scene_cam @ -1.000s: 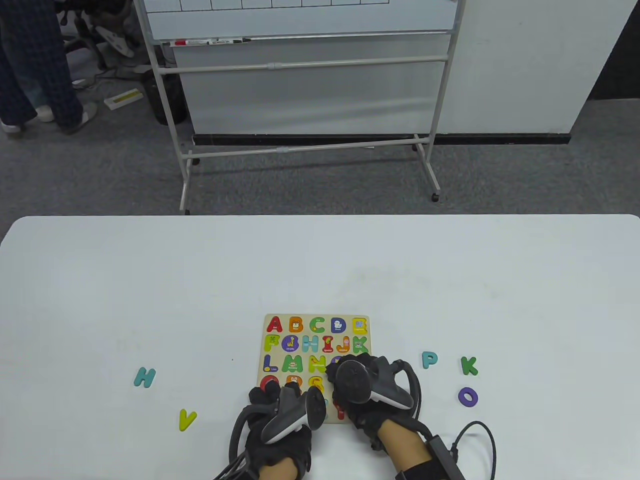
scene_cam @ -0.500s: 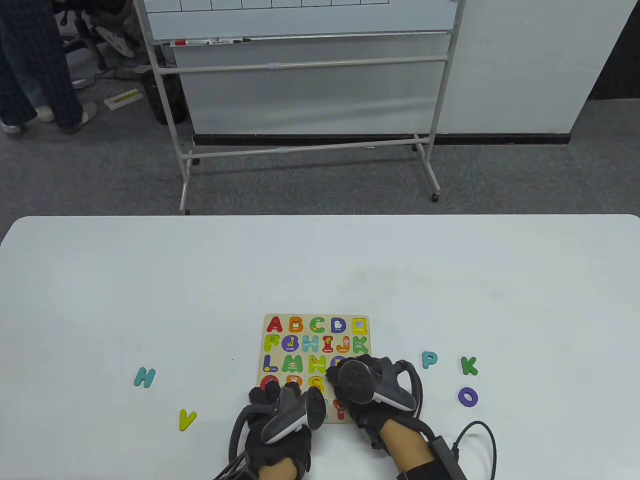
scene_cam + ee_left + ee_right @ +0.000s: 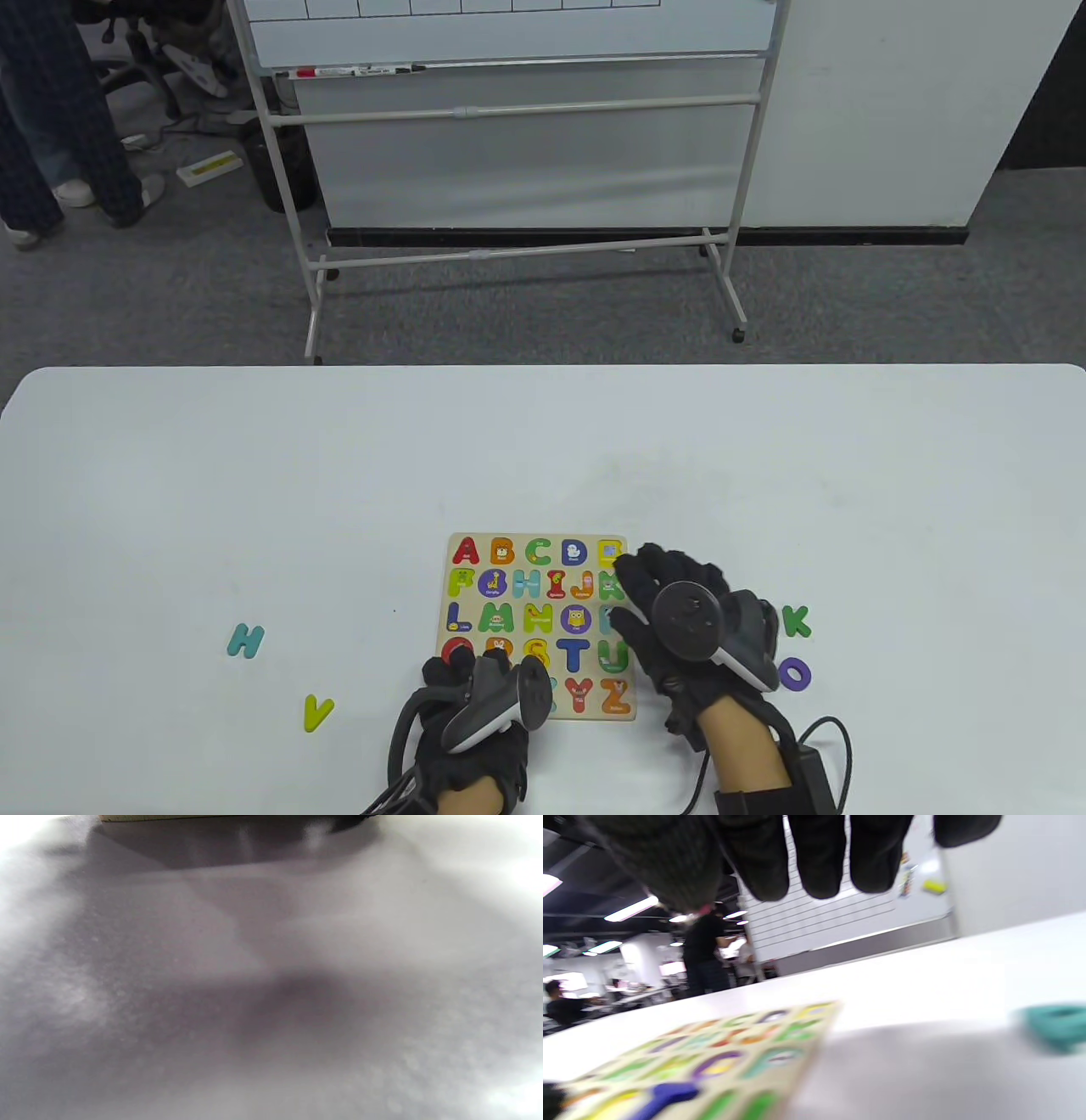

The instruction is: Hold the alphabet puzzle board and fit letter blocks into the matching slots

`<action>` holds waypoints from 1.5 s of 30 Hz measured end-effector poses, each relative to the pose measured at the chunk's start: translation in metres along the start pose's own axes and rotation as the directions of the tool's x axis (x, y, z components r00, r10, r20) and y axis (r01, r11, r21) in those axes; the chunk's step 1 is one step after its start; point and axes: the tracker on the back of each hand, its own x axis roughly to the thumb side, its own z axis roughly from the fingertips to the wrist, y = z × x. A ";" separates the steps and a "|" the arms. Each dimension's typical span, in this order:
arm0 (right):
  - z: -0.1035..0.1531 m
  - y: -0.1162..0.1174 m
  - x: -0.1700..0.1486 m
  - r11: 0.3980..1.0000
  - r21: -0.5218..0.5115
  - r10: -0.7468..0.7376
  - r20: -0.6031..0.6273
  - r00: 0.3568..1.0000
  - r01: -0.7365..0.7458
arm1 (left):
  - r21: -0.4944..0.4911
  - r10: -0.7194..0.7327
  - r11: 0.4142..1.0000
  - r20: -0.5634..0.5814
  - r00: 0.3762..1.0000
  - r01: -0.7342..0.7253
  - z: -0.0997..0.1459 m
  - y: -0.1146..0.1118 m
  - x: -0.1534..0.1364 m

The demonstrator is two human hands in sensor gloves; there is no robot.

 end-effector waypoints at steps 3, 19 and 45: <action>0.005 -0.005 -0.033 0.998 0.057 0.012 -0.134 0.991 -0.004 | -0.001 -0.001 1.000 0.001 1.000 0.001 0.000 0.000 0.000; -0.006 0.032 -0.057 0.913 0.306 0.341 -0.205 0.917 -0.271 | -0.007 -0.002 1.000 0.004 1.000 0.002 0.000 0.000 0.000; -0.008 0.045 -0.046 0.868 0.205 0.482 -0.130 0.866 -0.452 | -0.014 0.004 1.000 0.011 1.000 -0.004 0.000 -0.001 -0.001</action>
